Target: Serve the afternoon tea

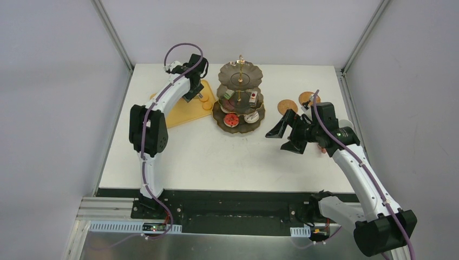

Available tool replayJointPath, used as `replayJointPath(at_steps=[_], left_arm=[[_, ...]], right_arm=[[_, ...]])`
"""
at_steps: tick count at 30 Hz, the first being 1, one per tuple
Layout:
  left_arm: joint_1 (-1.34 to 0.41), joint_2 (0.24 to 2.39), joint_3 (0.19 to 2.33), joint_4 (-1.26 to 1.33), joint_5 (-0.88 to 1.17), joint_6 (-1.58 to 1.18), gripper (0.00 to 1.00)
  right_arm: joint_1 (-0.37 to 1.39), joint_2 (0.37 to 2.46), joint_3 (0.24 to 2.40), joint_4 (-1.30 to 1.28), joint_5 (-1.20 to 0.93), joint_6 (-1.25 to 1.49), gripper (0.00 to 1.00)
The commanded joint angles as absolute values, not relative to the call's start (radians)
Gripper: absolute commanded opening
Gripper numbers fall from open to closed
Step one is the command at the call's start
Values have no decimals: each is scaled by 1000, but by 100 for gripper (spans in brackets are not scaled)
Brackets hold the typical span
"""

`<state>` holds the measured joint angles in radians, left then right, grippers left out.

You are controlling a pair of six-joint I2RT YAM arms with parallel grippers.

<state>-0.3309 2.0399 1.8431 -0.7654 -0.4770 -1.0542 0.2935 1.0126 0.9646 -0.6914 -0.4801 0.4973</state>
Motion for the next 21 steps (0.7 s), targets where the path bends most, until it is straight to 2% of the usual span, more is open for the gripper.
replayJointPath(at_steps=[1,12,16,21], left_arm=[[-314,2058,1884,-761,-497,-1087,48],[-289,2126,1955,-793,-491,-1093,44],[-287,2134,1974,-796,-499,-1072,38],[-285,2116,1975,-799,-514,-1037,24]], right_arm=[[301,1006,969,-670,-488,499,99],[306,1009,961,-662,-493,502,99],[305,1009,960,-663,-492,500,99],[307,1009,964,-661,-490,501,99]])
